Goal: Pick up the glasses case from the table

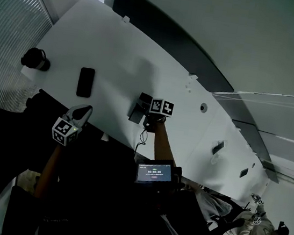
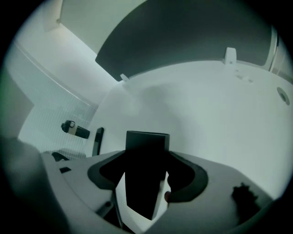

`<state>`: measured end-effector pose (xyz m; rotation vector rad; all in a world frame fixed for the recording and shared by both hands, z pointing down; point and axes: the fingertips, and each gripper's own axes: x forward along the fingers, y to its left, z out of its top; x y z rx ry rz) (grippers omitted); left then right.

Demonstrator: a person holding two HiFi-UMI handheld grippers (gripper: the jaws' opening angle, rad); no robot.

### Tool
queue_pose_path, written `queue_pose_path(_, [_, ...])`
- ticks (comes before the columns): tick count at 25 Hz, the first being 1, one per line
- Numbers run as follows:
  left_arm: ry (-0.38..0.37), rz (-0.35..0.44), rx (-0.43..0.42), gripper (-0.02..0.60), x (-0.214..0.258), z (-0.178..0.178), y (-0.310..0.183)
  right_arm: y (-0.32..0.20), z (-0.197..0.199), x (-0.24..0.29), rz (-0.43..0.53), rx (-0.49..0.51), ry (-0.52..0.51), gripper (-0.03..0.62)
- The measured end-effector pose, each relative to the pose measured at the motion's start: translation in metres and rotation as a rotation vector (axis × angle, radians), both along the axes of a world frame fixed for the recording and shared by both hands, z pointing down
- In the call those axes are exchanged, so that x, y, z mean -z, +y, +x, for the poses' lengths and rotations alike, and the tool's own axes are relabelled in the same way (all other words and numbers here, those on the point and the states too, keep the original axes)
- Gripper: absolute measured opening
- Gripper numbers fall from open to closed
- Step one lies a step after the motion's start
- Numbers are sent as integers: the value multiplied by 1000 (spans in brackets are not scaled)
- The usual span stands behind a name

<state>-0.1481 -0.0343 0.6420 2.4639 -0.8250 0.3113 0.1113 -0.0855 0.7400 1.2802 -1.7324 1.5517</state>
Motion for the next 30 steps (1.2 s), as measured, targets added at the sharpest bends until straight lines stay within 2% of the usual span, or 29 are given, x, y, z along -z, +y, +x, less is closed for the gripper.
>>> queue_pose_path(6, [-9, 5, -46, 8, -4, 10, 0, -3, -22, 64, 192, -105, -215, 299])
queue_pose_path(13, [-18, 22, -126, 8, -1, 29, 7, 7, -28, 131, 335, -349, -591, 299])
queue_pose_path(18, [5, -28, -217, 12, -3, 50, 21, 40, -30, 184, 472, -388, -723, 299])
queue_pose_path(21, [23, -42, -295, 12, 6, 66, 35, 65, -26, 204, 518, -478, -839, 299])
queue_pose_path(26, [97, -58, -419, 14, 35, 105, 48, 88, 4, 214, 582, -619, -960, 299])
queue_pose_path(30, [103, -72, -501, 14, 46, 136, 55, 98, 34, 223, 631, -710, -1011, 299])
